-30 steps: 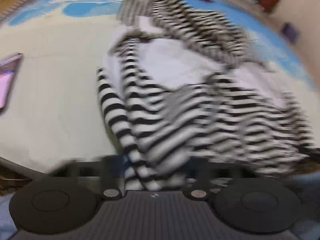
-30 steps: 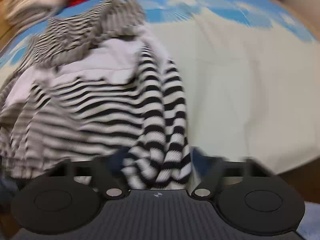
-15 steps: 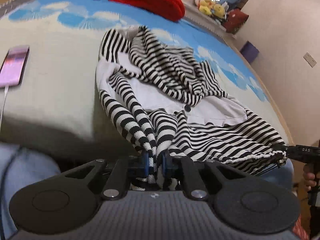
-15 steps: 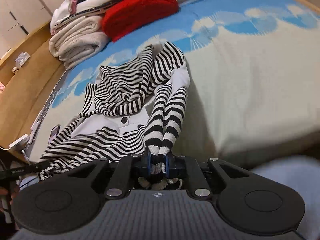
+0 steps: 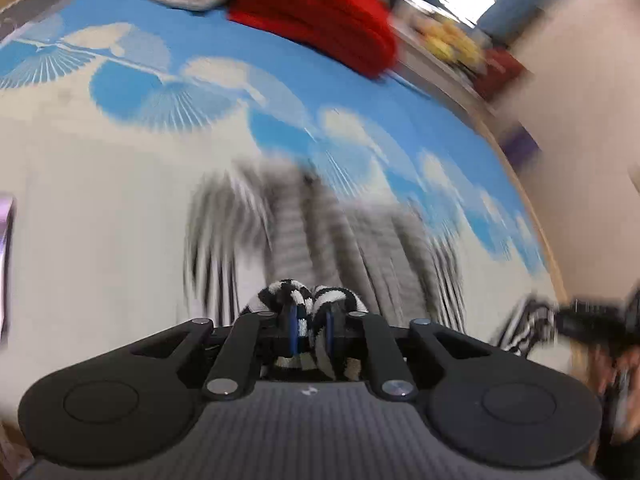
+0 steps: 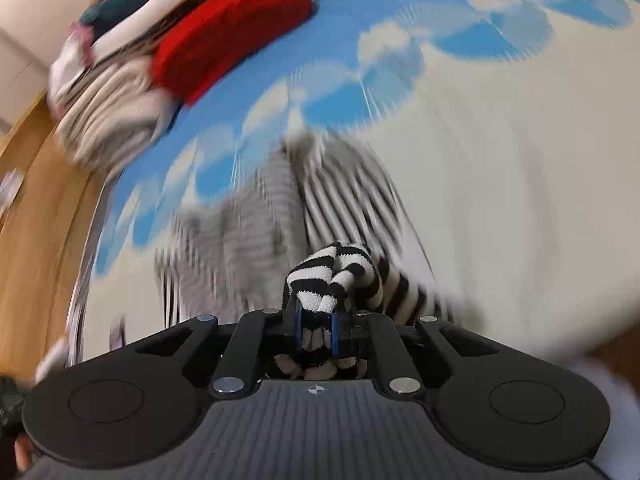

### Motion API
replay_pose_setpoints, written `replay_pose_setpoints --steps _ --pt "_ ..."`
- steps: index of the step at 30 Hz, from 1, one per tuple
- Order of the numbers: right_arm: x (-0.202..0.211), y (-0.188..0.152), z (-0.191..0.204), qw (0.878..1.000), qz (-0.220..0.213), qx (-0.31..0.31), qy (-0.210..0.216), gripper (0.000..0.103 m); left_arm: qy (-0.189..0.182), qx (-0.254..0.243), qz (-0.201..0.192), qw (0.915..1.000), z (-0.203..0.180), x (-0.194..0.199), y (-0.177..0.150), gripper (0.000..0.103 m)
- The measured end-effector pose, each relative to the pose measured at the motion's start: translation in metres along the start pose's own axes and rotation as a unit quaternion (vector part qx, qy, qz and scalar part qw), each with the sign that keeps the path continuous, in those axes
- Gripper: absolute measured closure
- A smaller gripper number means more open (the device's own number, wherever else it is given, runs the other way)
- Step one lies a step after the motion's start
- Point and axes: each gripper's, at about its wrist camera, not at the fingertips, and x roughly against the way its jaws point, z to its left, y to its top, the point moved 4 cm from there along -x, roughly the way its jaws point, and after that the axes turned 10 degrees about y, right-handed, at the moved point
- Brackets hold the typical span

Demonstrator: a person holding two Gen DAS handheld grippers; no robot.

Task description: Fold small clothes

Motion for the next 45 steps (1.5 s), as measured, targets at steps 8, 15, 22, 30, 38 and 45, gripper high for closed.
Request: replay_pose_setpoints --steps 8,15,22,30,38,45 --pt "-0.101 0.076 -0.014 0.997 -0.075 -0.004 -0.022 0.031 0.083 0.105 -0.099 0.9861 0.033 -0.053 0.084 0.0" --pt "-0.124 0.049 -0.038 0.98 -0.102 0.158 -0.062 0.029 0.03 -0.021 -0.117 0.9925 0.008 -0.099 0.02 0.001" --pt "-0.178 0.048 -0.03 0.933 -0.058 0.344 -0.082 0.045 -0.003 -0.1 -0.075 0.9921 -0.013 -0.153 0.019 0.088" --pt "-0.133 0.085 0.01 0.953 -0.098 0.286 0.036 0.098 -0.035 -0.052 -0.161 0.9849 0.011 -0.088 0.039 0.1" --pt "-0.221 0.101 -0.032 0.972 -0.057 0.209 -0.088 0.097 0.089 -0.02 -0.094 0.9914 0.036 -0.154 0.048 0.1" --pt "-0.187 0.1 -0.019 0.966 -0.099 0.226 -0.077 0.097 0.104 0.043 -0.139 0.9838 0.057 -0.121 0.053 0.101"
